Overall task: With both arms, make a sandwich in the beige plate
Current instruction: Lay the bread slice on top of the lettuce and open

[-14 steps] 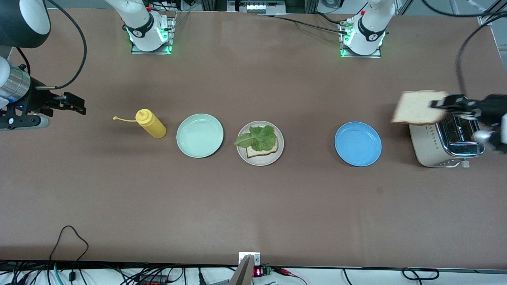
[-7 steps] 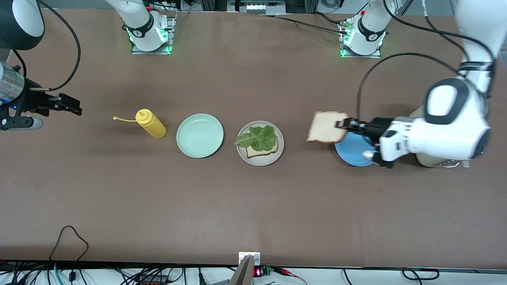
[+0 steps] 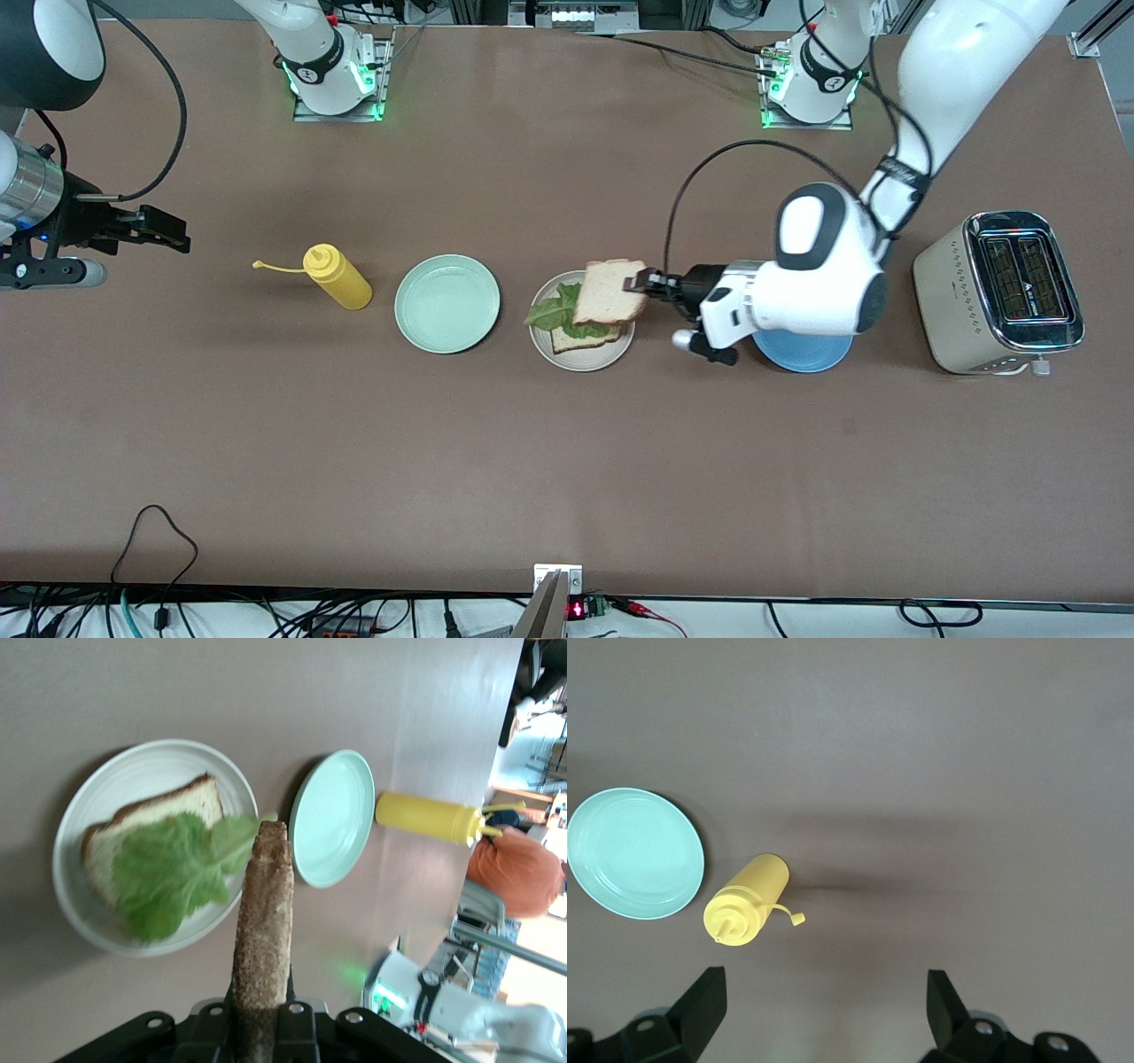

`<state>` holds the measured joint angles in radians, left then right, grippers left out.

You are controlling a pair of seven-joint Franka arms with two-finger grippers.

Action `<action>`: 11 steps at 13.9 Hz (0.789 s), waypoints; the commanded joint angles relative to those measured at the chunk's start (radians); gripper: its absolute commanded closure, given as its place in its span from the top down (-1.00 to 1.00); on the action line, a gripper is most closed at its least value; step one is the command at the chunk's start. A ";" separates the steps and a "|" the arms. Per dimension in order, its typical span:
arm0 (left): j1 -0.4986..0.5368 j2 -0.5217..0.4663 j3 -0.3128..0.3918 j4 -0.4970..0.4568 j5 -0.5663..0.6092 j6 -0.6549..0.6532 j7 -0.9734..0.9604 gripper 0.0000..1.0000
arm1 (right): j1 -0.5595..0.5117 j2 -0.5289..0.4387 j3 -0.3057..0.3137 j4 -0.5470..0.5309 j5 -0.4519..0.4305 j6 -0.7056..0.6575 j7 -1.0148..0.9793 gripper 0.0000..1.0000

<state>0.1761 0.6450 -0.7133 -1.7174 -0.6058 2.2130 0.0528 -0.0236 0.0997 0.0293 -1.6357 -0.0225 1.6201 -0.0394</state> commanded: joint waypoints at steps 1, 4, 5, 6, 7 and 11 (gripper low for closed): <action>-0.015 0.080 -0.006 0.030 -0.020 0.085 0.019 -0.99 | -0.001 0.000 0.006 0.017 0.012 -0.017 0.015 1.00; -0.043 0.120 -0.006 0.032 -0.020 0.145 0.019 -0.99 | -0.003 0.000 0.006 0.017 0.013 -0.016 0.015 1.00; -0.043 0.134 -0.006 0.032 -0.019 0.146 0.019 -0.99 | -0.003 0.000 0.006 0.016 0.013 -0.013 0.015 1.00; -0.044 0.137 -0.006 0.033 -0.020 0.146 0.019 -0.99 | -0.003 0.000 0.006 0.013 0.013 -0.008 0.015 1.00; -0.052 0.143 -0.008 0.033 -0.020 0.146 0.019 -0.99 | -0.003 -0.005 0.006 0.008 0.013 -0.008 0.015 1.00; -0.076 0.166 -0.006 0.035 -0.019 0.145 0.024 -0.99 | -0.001 -0.017 0.006 -0.007 0.012 0.007 0.022 1.00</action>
<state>0.1161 0.7873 -0.7154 -1.7081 -0.6059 2.3549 0.0574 -0.0234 0.0979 0.0310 -1.6349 -0.0223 1.6222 -0.0340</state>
